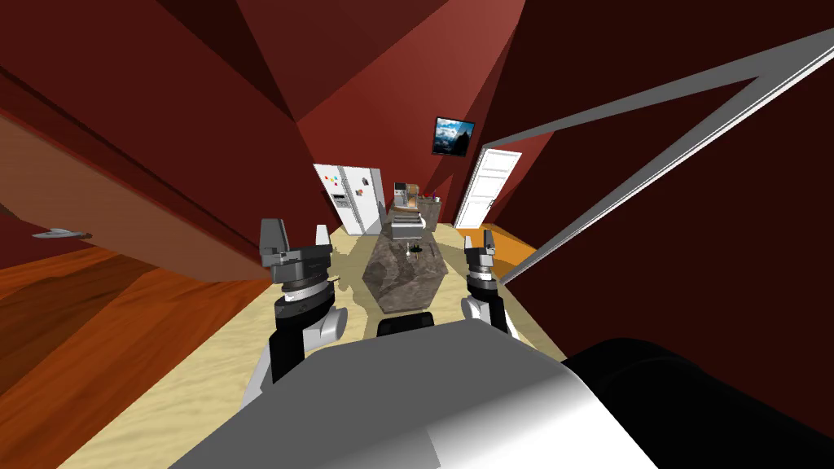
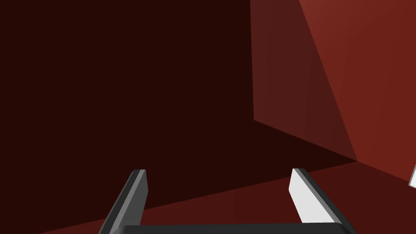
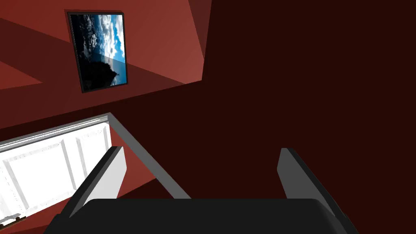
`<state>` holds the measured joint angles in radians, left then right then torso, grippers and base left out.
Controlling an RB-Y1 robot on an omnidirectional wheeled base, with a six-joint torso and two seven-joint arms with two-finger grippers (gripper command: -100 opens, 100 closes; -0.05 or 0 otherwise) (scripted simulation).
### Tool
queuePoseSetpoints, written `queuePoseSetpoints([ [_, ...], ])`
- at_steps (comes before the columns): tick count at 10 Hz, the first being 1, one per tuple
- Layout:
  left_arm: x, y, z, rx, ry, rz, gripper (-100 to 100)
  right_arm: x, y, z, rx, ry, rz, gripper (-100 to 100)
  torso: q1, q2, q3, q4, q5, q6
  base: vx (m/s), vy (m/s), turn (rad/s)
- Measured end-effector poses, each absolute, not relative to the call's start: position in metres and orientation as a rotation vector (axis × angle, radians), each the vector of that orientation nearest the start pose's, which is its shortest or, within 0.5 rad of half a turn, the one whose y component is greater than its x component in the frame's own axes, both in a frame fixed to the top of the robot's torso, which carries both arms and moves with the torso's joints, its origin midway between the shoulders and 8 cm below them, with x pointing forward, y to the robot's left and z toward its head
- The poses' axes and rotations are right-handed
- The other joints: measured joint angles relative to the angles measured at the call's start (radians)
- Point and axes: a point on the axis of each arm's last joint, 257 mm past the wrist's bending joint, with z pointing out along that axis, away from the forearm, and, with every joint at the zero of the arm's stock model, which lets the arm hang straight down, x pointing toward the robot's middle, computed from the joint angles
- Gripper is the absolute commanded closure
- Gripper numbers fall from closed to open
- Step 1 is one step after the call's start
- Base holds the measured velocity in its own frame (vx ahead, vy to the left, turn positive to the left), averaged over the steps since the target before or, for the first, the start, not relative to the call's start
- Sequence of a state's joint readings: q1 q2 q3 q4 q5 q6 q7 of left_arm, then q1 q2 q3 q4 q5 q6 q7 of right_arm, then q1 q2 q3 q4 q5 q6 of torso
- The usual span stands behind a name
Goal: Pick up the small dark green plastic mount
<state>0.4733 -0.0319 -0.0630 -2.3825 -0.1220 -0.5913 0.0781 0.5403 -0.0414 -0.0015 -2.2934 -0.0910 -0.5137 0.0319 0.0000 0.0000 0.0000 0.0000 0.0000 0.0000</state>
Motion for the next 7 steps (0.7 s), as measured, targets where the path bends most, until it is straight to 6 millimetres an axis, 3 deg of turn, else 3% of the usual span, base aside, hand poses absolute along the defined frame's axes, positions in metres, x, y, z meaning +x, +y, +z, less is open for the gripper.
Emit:
queuePoseSetpoints([
  [5, 0.308, 0.238, 0.091, -0.46, 0.488, -1.413, 0, 0.353, -0.253, -0.018, 0.659, 0.791, 1.354, -100, 0.005, 0.008, 0.005, 0.002, 0.001, 0.0, -0.14, 0.089, 0.017],
  [7, 0.308, 0.238, 0.091, -0.46, 0.488, -1.413, 0, 0.358, -0.24, -0.043, 0.648, 0.887, 1.365, -100, 0.007, 0.01, 0.006, 0.002, 0.001, 0.0, -0.135, 0.104, 0.03],
])
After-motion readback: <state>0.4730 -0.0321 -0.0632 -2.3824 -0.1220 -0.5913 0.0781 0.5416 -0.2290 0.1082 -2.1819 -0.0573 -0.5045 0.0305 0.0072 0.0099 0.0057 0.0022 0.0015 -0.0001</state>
